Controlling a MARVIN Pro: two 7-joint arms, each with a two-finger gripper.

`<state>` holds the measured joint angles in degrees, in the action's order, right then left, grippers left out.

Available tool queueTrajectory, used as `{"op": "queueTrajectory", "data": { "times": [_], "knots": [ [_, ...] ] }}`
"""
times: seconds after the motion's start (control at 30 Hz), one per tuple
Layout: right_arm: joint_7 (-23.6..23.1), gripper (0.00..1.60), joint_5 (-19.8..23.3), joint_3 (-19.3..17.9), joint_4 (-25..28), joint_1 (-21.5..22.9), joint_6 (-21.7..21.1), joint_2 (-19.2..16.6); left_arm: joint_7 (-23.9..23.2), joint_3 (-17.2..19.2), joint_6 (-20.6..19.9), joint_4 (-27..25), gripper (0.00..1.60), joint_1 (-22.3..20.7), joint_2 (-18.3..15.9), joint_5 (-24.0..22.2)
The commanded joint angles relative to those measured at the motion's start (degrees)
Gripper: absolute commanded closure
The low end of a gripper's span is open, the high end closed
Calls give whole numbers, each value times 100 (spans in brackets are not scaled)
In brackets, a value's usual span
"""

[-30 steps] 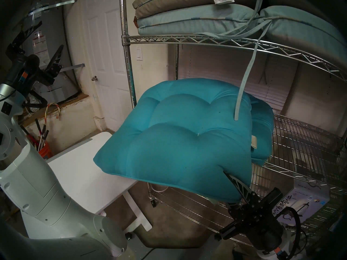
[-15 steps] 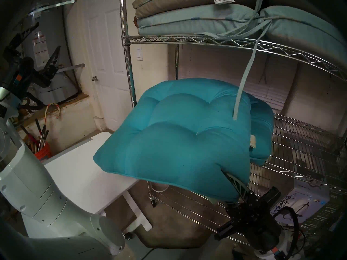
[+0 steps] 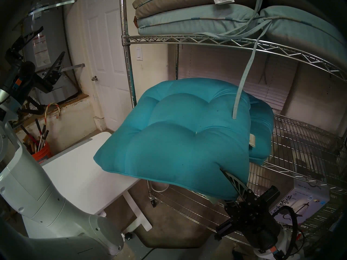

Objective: Take cushion off the shelf

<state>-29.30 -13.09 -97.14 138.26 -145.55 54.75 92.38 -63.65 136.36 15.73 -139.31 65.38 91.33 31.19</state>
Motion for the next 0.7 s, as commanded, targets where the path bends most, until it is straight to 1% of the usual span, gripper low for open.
{"op": "queueTrajectory", "data": {
  "times": [0.0,0.23,0.67],
  "knots": [
    [69,160,-2,36,174,130,25,76,-166,64,-47,-69,0,75,-13,-220],
    [72,160,-71,17,174,179,25,112,-426,369,-102,-69,0,350,68,-345],
    [105,160,-164,-4,174,269,25,204,-755,872,-123,-69,0,589,218,-706]
  ]
}}
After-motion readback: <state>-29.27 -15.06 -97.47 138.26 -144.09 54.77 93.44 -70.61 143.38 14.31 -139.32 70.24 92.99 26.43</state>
